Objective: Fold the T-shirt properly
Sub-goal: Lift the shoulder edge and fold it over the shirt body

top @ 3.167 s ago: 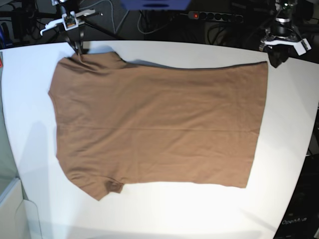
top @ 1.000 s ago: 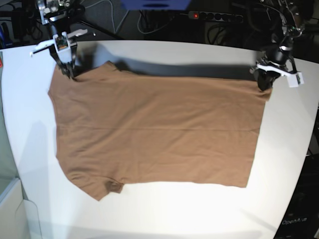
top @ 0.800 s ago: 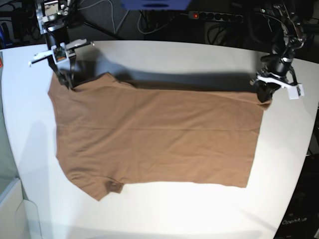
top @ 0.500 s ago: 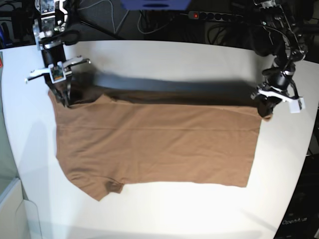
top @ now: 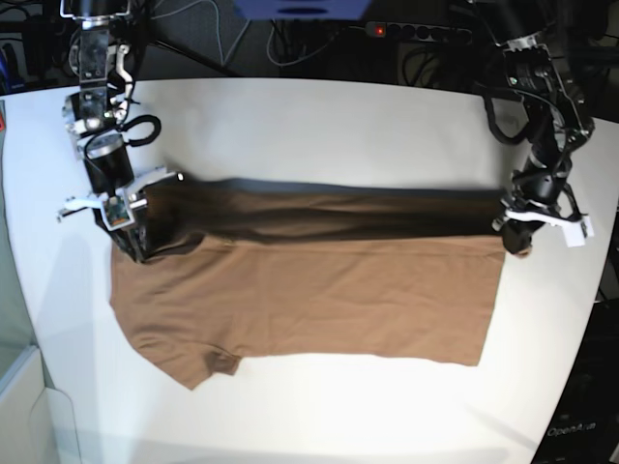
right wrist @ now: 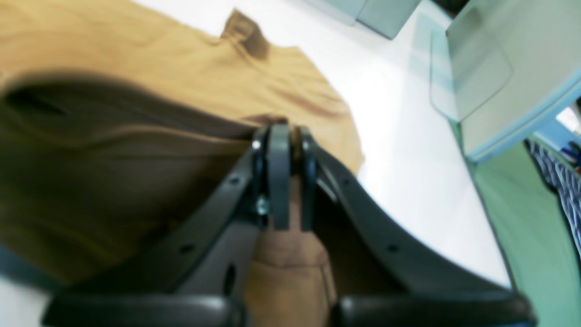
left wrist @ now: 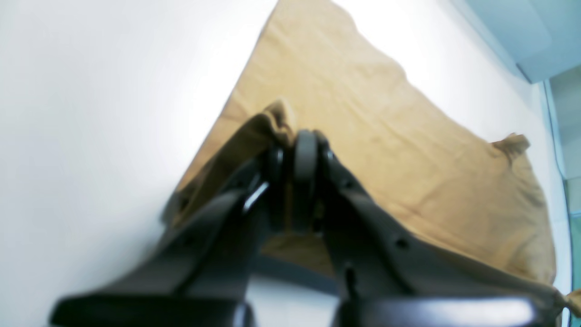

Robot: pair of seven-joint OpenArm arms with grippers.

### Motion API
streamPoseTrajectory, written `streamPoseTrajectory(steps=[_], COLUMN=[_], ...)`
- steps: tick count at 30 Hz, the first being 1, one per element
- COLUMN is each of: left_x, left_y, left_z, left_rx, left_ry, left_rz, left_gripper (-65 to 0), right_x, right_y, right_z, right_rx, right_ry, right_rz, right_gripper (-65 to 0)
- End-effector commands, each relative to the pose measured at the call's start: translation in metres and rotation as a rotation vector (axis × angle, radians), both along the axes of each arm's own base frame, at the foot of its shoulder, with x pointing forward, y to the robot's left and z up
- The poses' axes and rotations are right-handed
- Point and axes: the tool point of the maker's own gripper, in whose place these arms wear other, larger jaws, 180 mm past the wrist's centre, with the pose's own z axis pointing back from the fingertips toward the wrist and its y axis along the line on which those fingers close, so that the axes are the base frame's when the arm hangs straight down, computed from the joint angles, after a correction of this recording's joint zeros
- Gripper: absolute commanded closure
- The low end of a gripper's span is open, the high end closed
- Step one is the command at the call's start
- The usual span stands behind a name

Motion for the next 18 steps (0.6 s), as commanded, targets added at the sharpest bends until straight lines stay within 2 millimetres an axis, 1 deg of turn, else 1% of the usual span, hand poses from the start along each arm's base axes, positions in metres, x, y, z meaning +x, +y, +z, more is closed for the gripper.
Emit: streamPoseTrajectory(steps=[1,6,9,11,13,15,18], left_x=[0.010,0.023,0.032,0.035,0.038,0.037,0.038], left_y=[0.006,0.008,0.008,0.010,0.011,0.012,0.012], left_z=[0.015,0.015,0.017,0.018,0.019,0.015,0.012], left_rx=[0.011,-0.010,-0.023,-0.024,-0.022,-0.026,-0.033], left_ry=[-0.054,-0.062,-0.073,-0.076,-0.077,-0.069,-0.065], left_rz=[0.009,0.017,0.022,0.023,0.022,0.027,0.029], left_gripper=[-2.3,-2.3,-2.3,-2.3,-2.3,-2.3,-2.3], right_x=[0.010,0.028,0.035,0.037,0.038,0.038,0.038], right_y=[-0.001,-0.002,0.006,0.010,0.012,0.014,0.015], right_z=[0.018,0.025,0.016,0.009,0.007,0.005,0.004], right_rx=[0.003,-0.003,0.002,0.008,-0.010,-0.041,-0.043], right_ry=[-0.056,-0.059,-0.032,-0.016,-0.011,-0.009,-0.007], right_rz=[0.007,-0.003,0.019,0.029,0.037,0.045,0.046], right_gripper=[-0.1,-0.1,-0.1,-0.1,-0.1,-0.1,-0.1])
